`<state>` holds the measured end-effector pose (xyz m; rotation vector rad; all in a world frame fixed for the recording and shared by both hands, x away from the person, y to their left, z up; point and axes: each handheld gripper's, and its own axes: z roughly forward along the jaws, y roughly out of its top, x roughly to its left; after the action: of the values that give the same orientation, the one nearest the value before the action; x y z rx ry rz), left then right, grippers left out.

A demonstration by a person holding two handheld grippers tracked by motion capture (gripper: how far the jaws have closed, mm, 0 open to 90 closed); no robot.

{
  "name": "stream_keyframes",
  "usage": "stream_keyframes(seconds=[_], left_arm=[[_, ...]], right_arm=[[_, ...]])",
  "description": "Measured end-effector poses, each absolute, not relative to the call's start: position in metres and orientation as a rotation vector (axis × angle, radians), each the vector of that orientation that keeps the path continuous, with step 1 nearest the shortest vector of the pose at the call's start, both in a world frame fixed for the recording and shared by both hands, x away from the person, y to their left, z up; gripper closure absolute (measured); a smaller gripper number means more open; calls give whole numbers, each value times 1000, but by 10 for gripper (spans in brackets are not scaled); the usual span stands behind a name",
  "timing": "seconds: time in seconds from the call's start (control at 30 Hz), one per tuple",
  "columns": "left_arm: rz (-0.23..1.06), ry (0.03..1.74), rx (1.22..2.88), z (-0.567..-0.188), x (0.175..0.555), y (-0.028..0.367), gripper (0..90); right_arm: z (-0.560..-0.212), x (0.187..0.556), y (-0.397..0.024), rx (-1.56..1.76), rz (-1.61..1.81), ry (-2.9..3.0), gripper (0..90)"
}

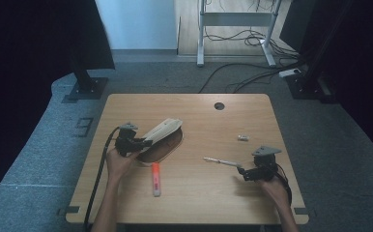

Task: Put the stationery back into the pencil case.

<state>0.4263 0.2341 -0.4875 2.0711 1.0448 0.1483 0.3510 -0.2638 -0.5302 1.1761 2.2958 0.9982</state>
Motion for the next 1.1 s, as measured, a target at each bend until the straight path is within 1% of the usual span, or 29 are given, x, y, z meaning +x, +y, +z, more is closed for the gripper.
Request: stream_keyframes(seconds=[0.27,0.33,0.53,0.67,0.83,1.03,1.07,1.1], left_arm=[[155,1043,2074,-487,426,233,752],[152,1049,2072,-487,426,233,752],[149,1057,2069,-487,426,233,752],[154,1053,2076,-487,425,232,751],[158,1054,2075,-488,425,231,750],[159,1049,2082,-487,425,230,749],[159,1049,2082,-487,425,230,749],[160,1046,2084,-487,425,230,749]], right_arm=[[-523,370,-266,1189,999,2291,0],[-522,378,-267,1207,1006,2286,23],[-522,390,-270,1179,1032,2284,42],[-522,405,-272,1173,1000,2281,110],[-522,419,-275,1190,980,2269,149],[-527,436,-279,1209,975,2275,228],[-527,436,-279,1209,975,2275,228],[-529,441,-281,1213,974,2274,253]])
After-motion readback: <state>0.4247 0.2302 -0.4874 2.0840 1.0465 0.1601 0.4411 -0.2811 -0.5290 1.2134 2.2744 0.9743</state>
